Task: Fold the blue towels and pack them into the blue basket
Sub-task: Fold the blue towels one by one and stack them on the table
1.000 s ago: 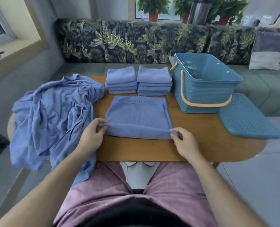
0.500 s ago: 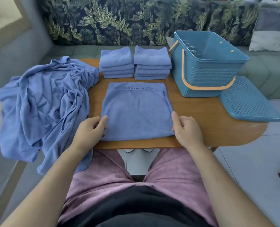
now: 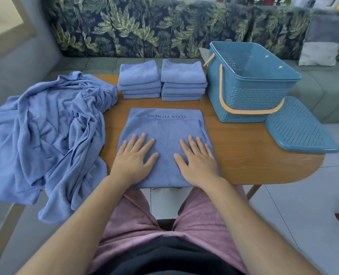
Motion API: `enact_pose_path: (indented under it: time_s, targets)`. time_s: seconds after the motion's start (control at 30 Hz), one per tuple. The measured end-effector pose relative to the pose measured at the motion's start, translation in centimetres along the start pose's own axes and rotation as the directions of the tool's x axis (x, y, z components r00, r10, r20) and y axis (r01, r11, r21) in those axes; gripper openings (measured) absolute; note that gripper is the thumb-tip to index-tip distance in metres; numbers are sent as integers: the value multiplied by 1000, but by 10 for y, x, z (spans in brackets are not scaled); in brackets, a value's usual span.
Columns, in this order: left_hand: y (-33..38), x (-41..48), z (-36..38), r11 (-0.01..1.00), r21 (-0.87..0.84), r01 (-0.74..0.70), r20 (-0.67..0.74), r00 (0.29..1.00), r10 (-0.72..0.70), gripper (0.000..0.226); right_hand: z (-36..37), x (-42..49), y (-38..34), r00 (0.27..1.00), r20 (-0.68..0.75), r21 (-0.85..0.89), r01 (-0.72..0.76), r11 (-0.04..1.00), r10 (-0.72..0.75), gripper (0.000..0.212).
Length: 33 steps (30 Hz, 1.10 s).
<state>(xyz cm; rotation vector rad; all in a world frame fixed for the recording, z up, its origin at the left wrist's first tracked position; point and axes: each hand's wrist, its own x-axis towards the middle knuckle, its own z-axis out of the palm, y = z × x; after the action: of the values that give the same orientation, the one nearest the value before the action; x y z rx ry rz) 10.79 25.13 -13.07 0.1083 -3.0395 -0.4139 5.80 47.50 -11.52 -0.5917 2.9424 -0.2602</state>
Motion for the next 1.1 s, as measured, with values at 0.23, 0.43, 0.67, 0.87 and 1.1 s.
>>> enact_pose_path:
  time_s: [0.23,0.43,0.67,0.87,1.1]
  targets:
    - [16,-66,-7,999,29,-40,-180,983,44,54,0,-67,-9,992,-127,-63,-9,998,1,73]
    - [6,-4,-27,998,-5,-65,-280,958,61,30,-18,2,11,935,-346,31,98,995,-81,25]
    - [-28,49,-36,996,7,-86,-62,994,86,40,-18,60,42,965,-246,-8,92,996,-91,38]
    - [-51,45,-42,994,-75,-75,-73,995,69,31,-17,59,59,943,-318,92,134,987,-98,18]
    - [-57,44,-51,982,-2,-188,-102,977,187,28,-28,54,61,909,-372,282,305,910,-189,26]
